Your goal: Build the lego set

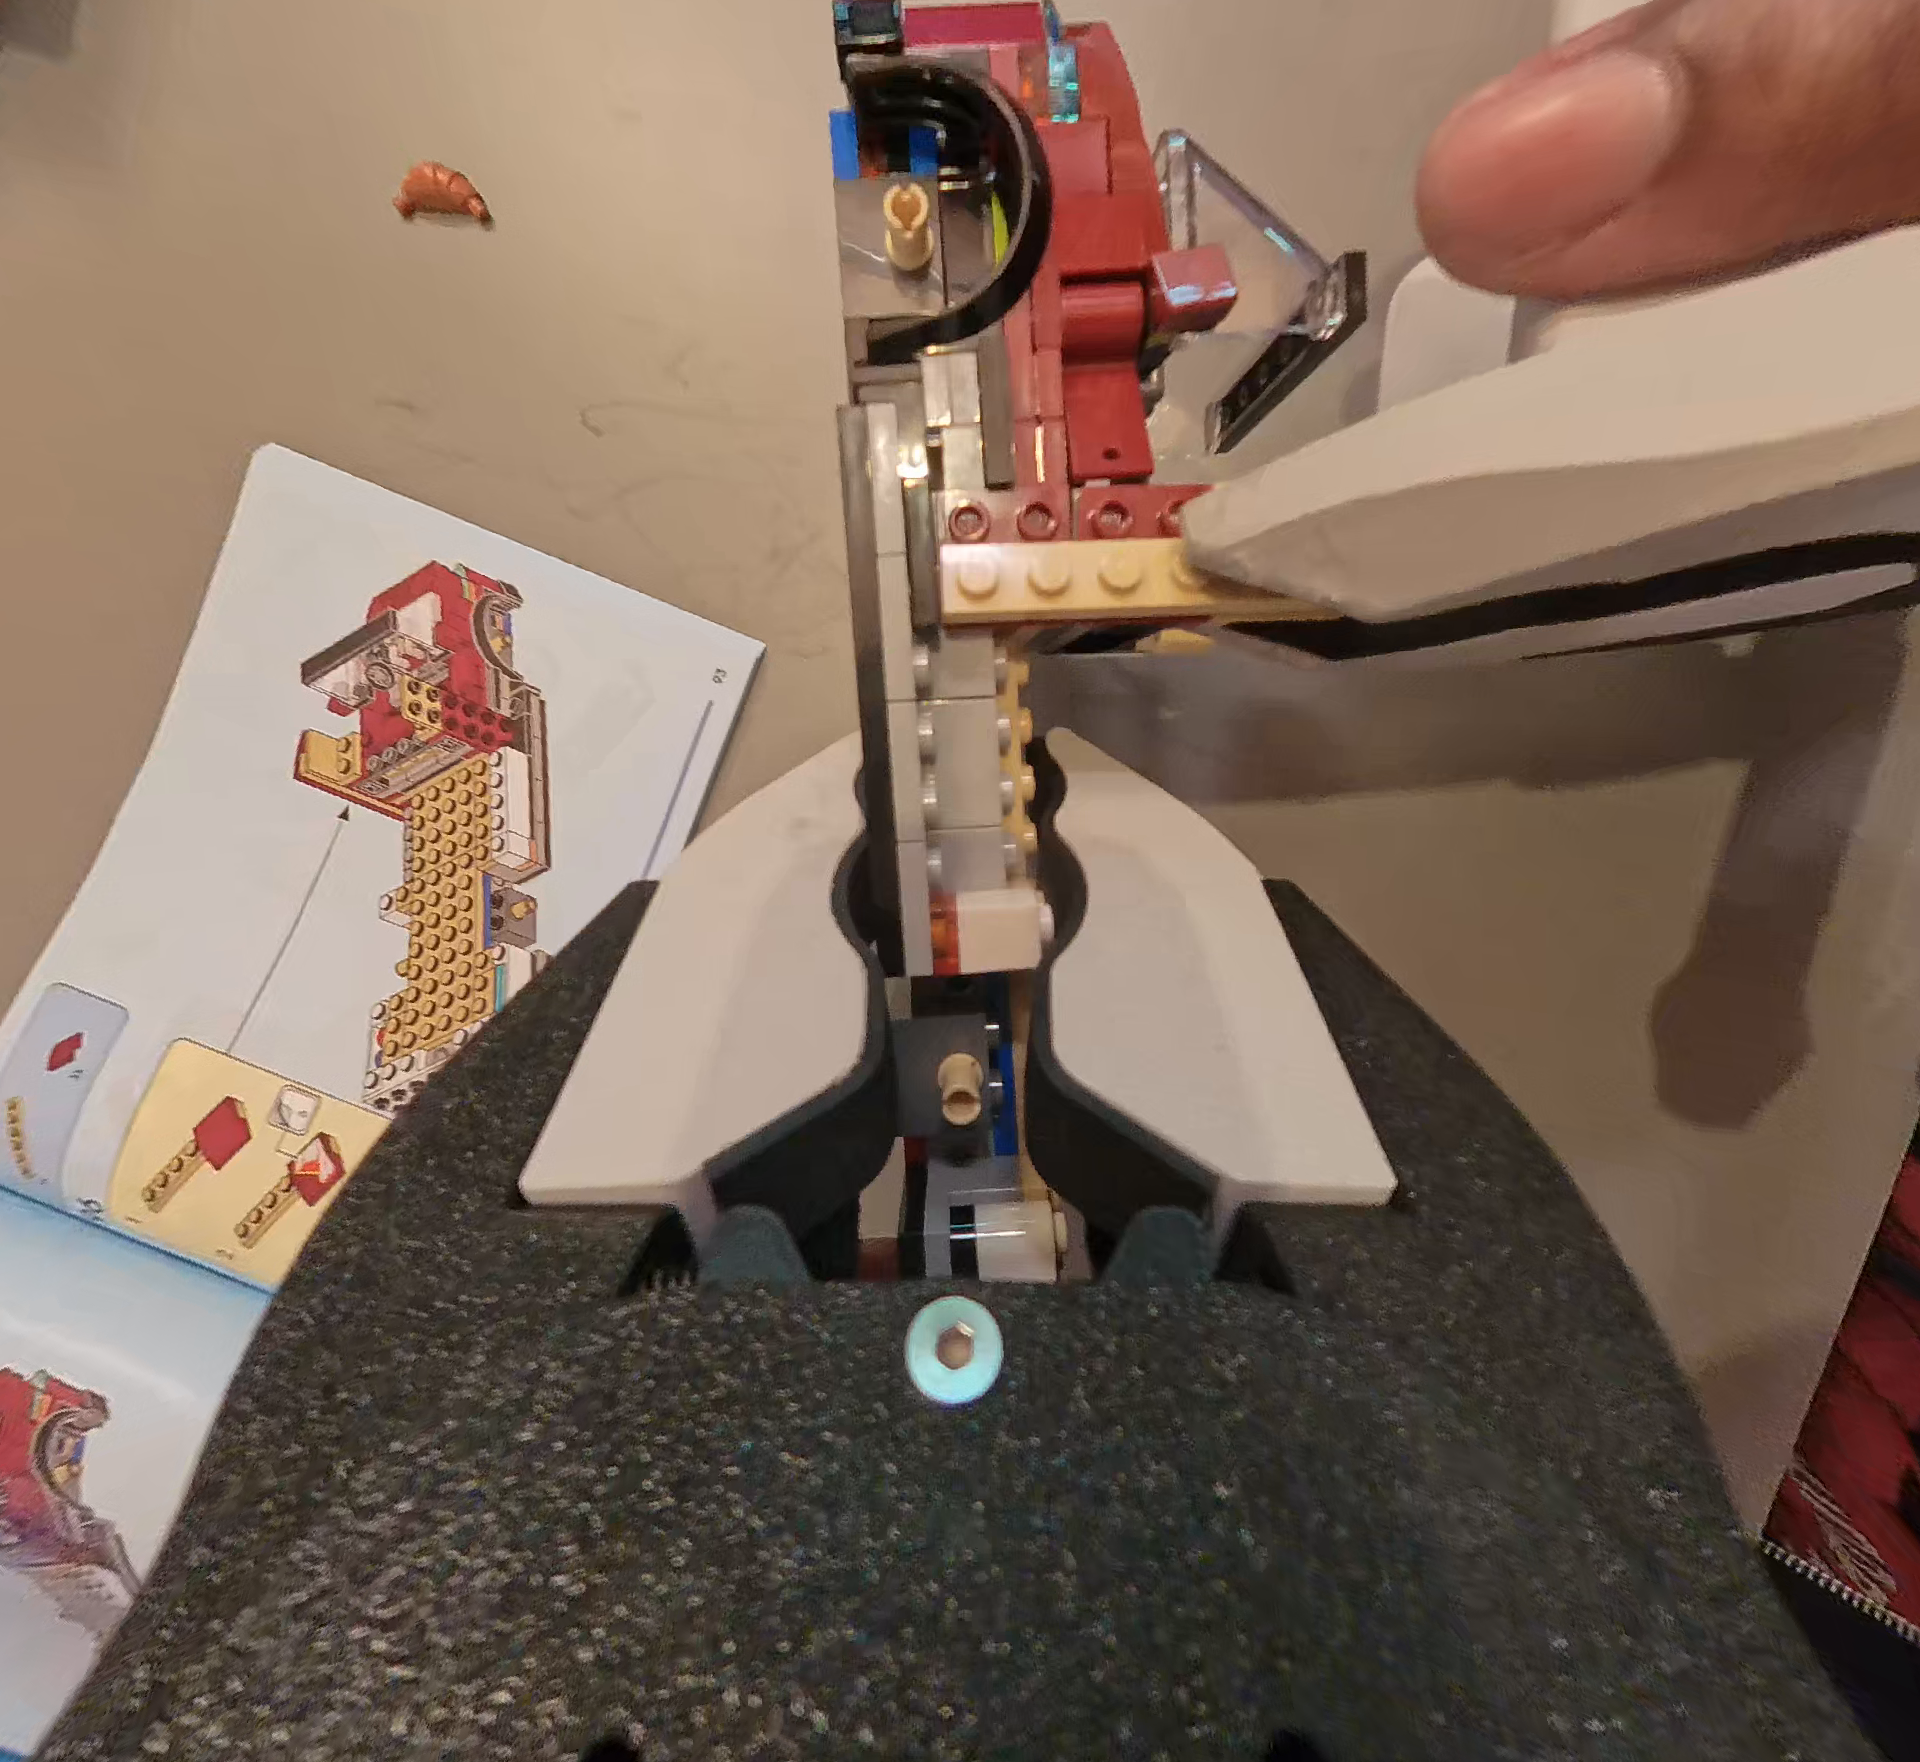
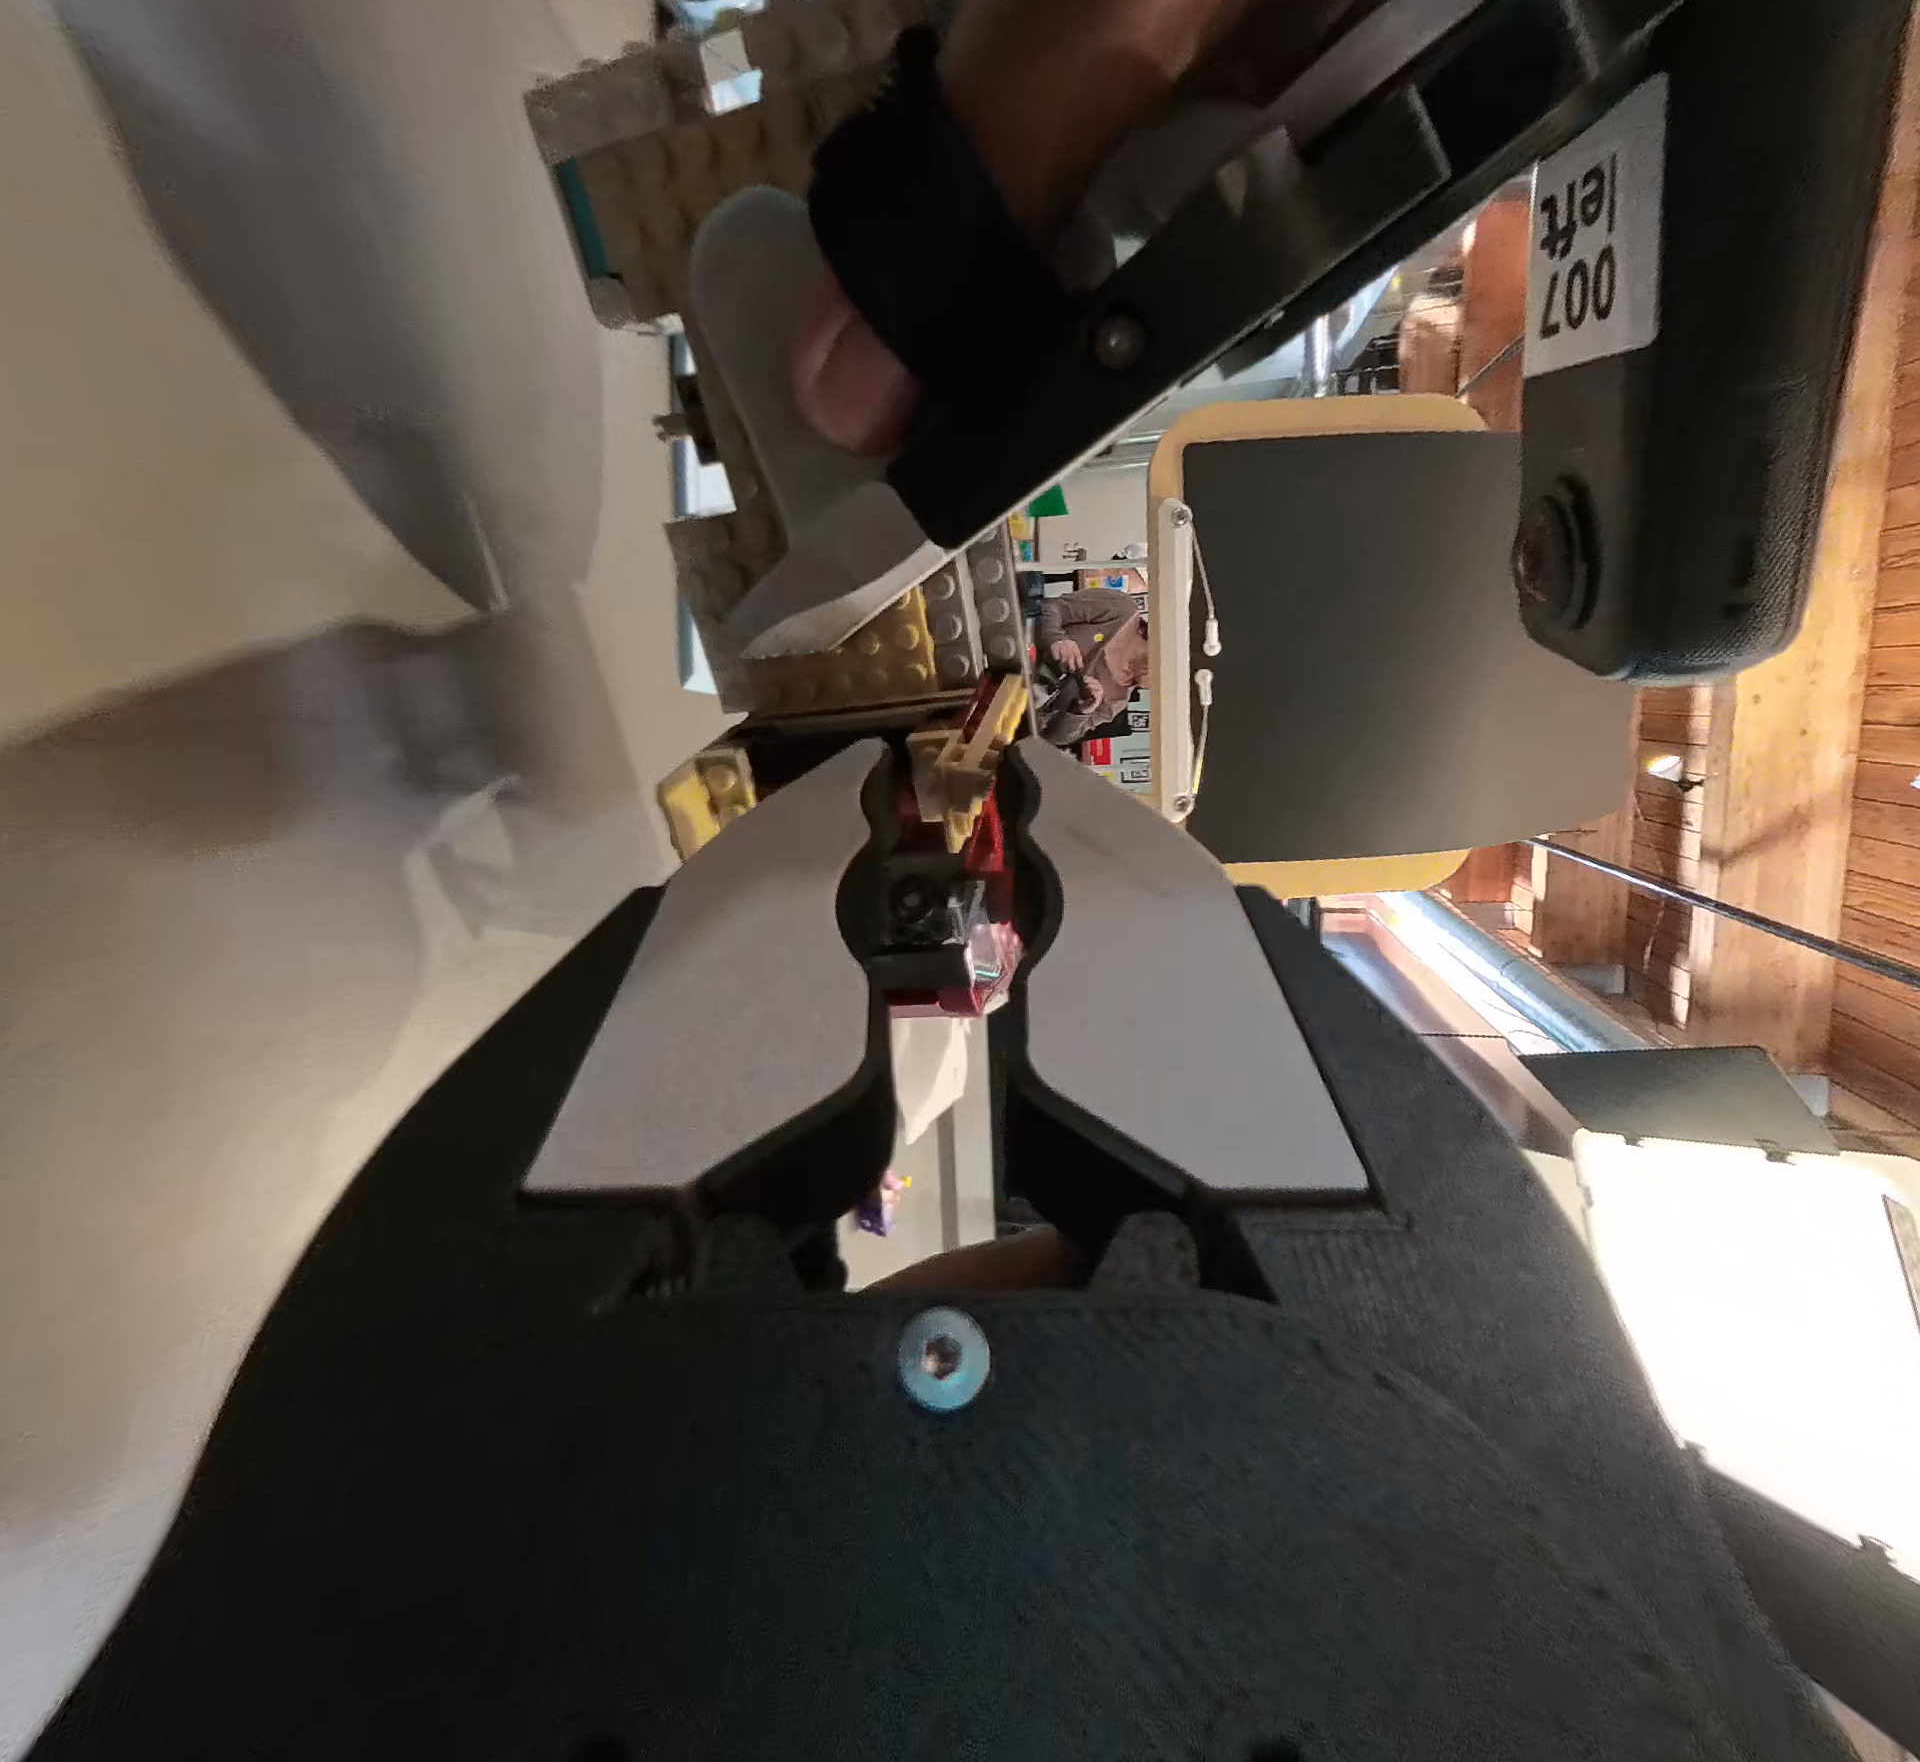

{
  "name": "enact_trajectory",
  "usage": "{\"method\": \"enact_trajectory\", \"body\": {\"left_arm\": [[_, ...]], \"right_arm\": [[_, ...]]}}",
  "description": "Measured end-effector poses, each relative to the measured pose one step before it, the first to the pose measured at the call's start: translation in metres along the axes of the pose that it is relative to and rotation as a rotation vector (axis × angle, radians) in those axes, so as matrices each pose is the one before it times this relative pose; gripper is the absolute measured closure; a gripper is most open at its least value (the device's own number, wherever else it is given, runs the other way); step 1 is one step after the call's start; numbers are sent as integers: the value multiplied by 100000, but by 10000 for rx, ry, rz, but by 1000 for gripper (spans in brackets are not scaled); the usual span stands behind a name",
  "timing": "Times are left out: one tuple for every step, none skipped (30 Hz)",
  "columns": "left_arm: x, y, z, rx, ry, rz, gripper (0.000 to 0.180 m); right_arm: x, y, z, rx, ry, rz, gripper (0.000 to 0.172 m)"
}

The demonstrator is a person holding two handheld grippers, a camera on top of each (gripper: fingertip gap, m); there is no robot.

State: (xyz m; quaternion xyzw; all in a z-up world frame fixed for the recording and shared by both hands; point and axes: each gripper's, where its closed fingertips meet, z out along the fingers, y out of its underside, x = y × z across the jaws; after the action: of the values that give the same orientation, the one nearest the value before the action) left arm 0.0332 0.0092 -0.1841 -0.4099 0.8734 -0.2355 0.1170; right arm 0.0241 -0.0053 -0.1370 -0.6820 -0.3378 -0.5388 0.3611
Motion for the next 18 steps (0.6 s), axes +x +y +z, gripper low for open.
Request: {"method": "enact_trajectory", "body": {"left_arm": [[-106,-153,-105,-31,-21,54,155],[-122,-156,-105,-26,-52,79,156],[-129,-157,-116,-34,-53,75,156],[-141,-156,-105,-37,-51,63,156],[-133,-149,-122,-31,-53,72,156],[-123,-125,-110,-37,-32,47,156],[-113,-94,-105,-44,-25,44,156],[-134,-125,-101,-18,-55,45,156],[-144,-129,-97,-10,-58,20,156],[-134,-117,-83,-2,-69,26,156],[-137,-120,-76,14,-49,-5,156],[-109,-128,-71,30,-27,-7,156],[-86,-85,-63,27,-17,19,156],[-43,-54,-46,15,7,6,156],[-53,-47,-37,18,3,2,156],[-49,-17,-21,1,0,6,156],[-53,-7,-3,-9,-6,4,156],[-32,0,2,-15,-5,7,156]], "right_arm": [[188,48,30,2,70,-120,154],[178,65,42,-13,59,-122,154],[172,74,41,-9,51,-130,154],[179,64,53,-11,47,-103,155],[185,63,55,-6,37,-60,155],[168,54,47,-1,25,-75,155],[136,45,56,-12,26,-128,156],[153,64,63,-32,48,-167,156],[134,78,65,-37,49,-137,156],[141,76,74,-24,27,-60,156],[142,91,85,-17,12,24,156],[128,76,54,8,3,33,156],[104,37,41,37,-15,3,156],[68,26,36,29,-22,10,156],[52,25,31,18,-30,18,156],[21,24,36,20,-40,3,156],[2,24,33,14,-32,-27,156],[-3,9,24,28,-19,-43,156]]}}
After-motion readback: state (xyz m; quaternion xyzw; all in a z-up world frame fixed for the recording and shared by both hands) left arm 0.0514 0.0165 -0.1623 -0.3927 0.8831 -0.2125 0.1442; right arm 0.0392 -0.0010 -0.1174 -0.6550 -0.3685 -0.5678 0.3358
